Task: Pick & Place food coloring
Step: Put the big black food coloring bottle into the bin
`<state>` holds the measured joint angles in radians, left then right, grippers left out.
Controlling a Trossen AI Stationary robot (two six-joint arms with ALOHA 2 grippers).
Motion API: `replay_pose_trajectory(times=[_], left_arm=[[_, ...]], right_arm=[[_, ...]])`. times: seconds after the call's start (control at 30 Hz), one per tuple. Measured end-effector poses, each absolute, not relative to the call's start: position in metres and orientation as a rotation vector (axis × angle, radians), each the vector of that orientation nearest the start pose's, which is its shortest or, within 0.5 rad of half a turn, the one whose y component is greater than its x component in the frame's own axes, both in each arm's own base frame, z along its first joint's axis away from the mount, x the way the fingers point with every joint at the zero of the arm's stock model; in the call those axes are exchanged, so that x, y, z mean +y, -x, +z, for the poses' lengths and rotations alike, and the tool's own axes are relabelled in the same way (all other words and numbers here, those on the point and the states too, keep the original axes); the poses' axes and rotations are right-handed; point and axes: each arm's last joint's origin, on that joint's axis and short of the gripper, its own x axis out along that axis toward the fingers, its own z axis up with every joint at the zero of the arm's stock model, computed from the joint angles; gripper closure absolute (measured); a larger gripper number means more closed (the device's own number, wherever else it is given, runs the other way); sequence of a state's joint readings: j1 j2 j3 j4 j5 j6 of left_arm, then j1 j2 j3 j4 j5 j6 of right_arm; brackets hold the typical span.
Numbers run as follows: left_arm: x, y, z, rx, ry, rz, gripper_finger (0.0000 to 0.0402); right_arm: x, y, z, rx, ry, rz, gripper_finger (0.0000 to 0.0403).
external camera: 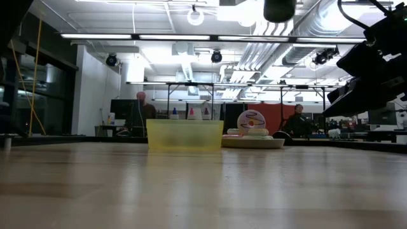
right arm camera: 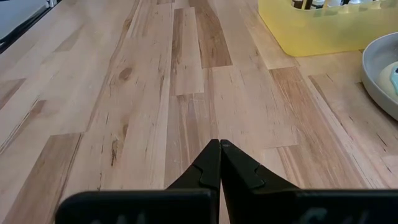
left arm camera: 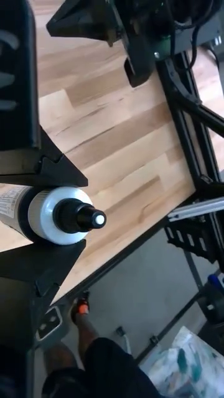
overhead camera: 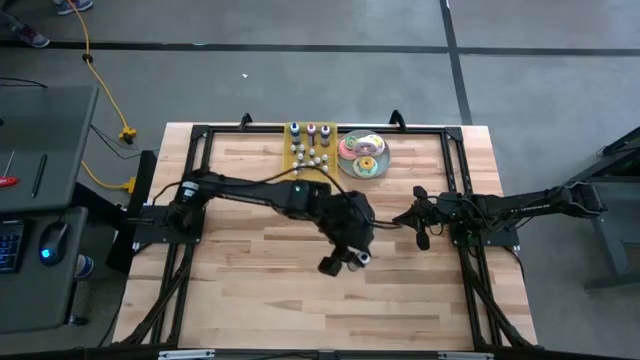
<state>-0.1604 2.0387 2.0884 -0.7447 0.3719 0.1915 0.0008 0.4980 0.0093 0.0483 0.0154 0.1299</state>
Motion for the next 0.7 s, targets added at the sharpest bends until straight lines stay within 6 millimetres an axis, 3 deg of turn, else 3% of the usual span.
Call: replay_pose_trajectory(times=[0.47,0.7], left_arm=[[-0.060,-0.413,0.384,0.647,-0.056,-0.657,0.0296],[-0.045,-0.386,0.379,0.615,-0.048,-0.737,0.0296]], right_arm=[[0.000,-0.120,0.126,0.438,-0.124,-0.043,0.0402],[0.000,-0.120,0.126,0.439,-0.124,-0.043,0.0402]])
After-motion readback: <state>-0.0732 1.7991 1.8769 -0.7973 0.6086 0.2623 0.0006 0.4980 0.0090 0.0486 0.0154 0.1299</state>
